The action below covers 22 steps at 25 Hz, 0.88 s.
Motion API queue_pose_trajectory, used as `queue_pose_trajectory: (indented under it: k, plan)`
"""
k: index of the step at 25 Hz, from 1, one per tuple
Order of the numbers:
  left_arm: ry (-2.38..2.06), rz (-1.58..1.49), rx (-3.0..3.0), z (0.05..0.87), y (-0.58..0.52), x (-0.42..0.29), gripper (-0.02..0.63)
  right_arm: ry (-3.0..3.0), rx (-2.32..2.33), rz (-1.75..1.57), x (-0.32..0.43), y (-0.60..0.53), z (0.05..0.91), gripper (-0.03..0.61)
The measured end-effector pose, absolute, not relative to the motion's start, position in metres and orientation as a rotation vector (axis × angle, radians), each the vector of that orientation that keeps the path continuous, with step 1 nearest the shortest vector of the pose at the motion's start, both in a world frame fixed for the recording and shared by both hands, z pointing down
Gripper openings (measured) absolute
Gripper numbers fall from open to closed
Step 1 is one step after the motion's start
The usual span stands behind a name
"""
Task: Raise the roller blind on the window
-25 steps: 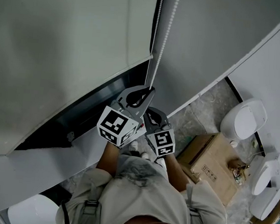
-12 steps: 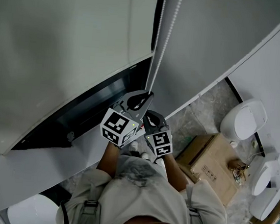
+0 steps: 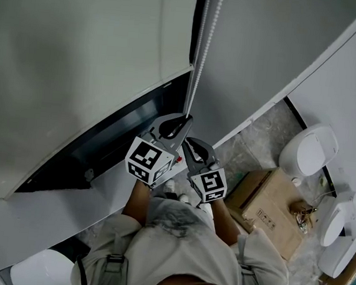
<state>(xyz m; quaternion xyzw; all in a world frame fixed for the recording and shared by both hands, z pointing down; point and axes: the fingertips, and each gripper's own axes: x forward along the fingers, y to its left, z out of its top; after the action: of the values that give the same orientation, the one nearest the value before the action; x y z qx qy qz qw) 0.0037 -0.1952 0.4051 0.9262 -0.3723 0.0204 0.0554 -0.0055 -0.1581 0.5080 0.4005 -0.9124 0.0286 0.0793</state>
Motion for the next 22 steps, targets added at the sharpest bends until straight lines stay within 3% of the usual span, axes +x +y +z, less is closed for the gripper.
queue_pose_trajectory:
  k: [10,22]
  plan:
    - [-1.126,0.060,2.815,0.404,-0.192,0.002,0.021,-2.845,1.356,-0.028,0.029,-0.164,0.403,0.046]
    - [-1.120,0.063,2.818,0.404,-0.190,0.001,0.023,-3.021,1.235,-0.245,0.004,-0.174,0.272,0.069]
